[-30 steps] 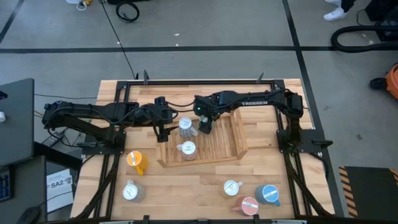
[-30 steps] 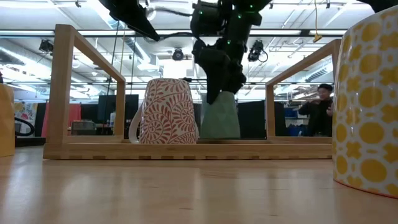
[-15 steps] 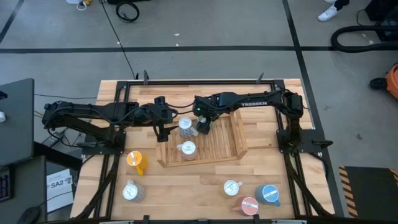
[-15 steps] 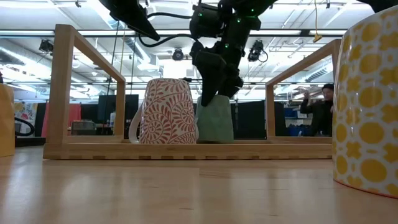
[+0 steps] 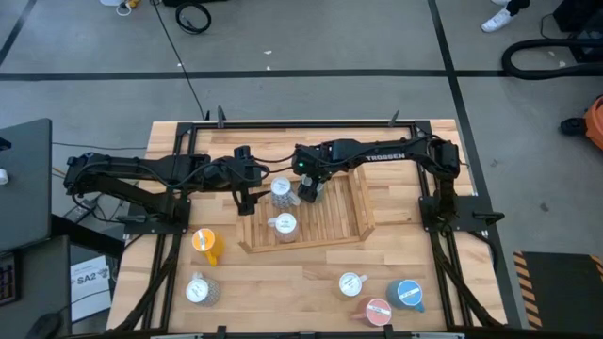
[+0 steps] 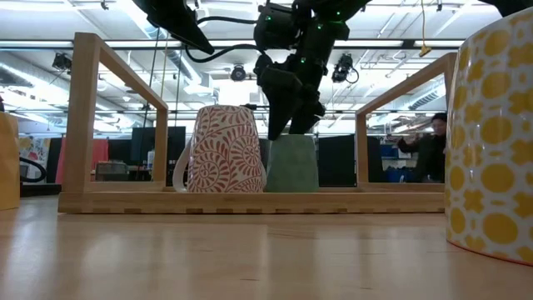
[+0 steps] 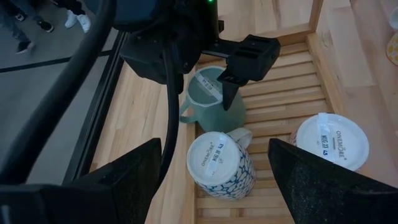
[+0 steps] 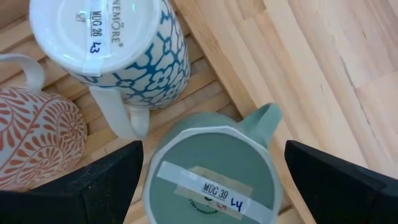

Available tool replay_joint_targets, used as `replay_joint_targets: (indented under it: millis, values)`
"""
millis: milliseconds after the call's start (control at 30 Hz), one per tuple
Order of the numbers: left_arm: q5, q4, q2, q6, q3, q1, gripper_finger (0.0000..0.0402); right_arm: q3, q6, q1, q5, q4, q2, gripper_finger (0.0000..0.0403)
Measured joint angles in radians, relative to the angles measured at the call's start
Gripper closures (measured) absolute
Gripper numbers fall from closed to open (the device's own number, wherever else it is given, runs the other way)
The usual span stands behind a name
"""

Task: Place coffee mugs
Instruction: Put the yellow patterned mug on the shelf

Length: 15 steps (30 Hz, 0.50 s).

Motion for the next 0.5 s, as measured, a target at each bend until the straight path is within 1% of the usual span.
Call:
replay_joint_targets:
  millis: [500]
  values:
    - [0.000,0.000,0.000,0.000,0.000,0.000,0.0099,0.006,-0.029,-0.002,0.007,0.002,0.000,0.0004]
